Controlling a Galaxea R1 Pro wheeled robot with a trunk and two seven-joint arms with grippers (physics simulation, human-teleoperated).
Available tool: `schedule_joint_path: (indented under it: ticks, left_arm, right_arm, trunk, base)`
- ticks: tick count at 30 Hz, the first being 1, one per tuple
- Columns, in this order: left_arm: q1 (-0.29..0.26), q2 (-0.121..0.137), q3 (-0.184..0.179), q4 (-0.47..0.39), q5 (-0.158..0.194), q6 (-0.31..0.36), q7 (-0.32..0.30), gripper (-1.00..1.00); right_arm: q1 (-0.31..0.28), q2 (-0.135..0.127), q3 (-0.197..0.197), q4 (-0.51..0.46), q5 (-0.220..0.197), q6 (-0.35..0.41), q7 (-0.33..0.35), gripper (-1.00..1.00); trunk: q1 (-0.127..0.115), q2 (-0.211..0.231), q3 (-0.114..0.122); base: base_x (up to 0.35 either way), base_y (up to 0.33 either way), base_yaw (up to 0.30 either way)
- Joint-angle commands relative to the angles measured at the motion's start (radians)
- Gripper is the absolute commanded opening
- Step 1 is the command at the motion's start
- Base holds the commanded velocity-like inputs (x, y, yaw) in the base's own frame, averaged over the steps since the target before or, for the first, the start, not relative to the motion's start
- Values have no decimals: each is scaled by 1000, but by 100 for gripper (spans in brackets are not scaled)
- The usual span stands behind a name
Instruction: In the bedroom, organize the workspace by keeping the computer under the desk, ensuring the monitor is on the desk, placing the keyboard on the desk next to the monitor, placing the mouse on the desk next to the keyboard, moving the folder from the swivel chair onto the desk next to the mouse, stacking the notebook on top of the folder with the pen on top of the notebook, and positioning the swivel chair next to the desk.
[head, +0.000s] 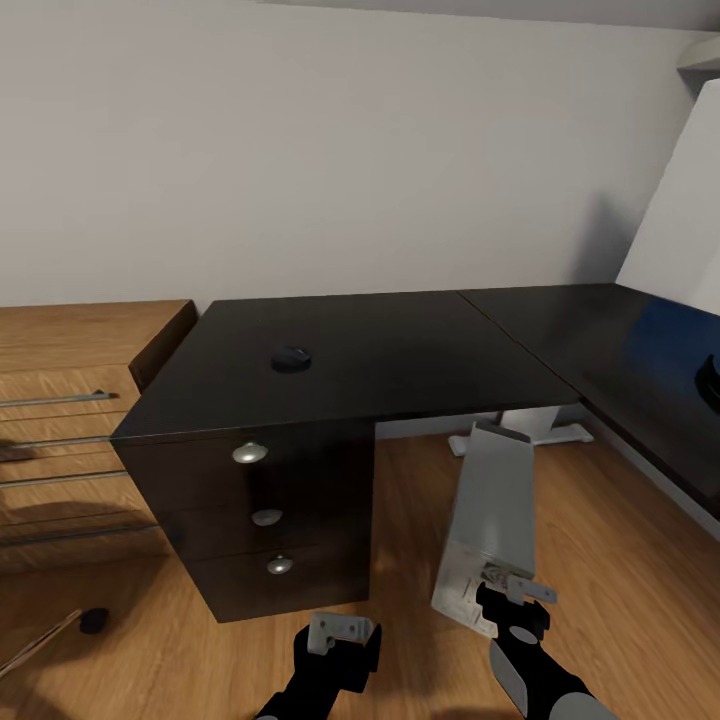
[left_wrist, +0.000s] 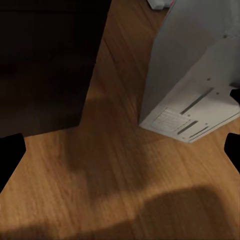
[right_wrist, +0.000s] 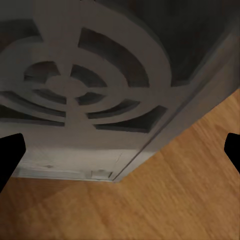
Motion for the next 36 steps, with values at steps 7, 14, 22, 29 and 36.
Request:
schedule_joint_path:
  ticks: [7,14,22,29,36]
  left_arm:
    - [-1,2,-50,1,3,2,7,100]
    - [-1,0,-51,1,3,3,9,100]
    - [-1,0,-50,2,5,3,9,100]
    - [-1,-1,-50,3,5,3,9,100]
    - [-1,-1,-51,12,4,3,9,100]
  right_arm:
    - [-1,1,-5,0,-5,-10,3,100]
    - [-1,2,-4,0,-5,-11,4,100]
    - [-1,2,-3,0,-5,-11,4,100]
    - [-1,2,-3,0,-5,-11,4,100]
    - [-1,2,-2,0,-5,-11,4,100]
  trunk:
    - [0,0,-1]
    - [0,0,-1]
    - [0,0,-1]
    - [0,0,-1]
    - [0,0,-1]
  base:
    - [0,0,0]
    - [0,0,0]
    - [110,0,0]
    - [229,0,0]
    - [237,0,0]
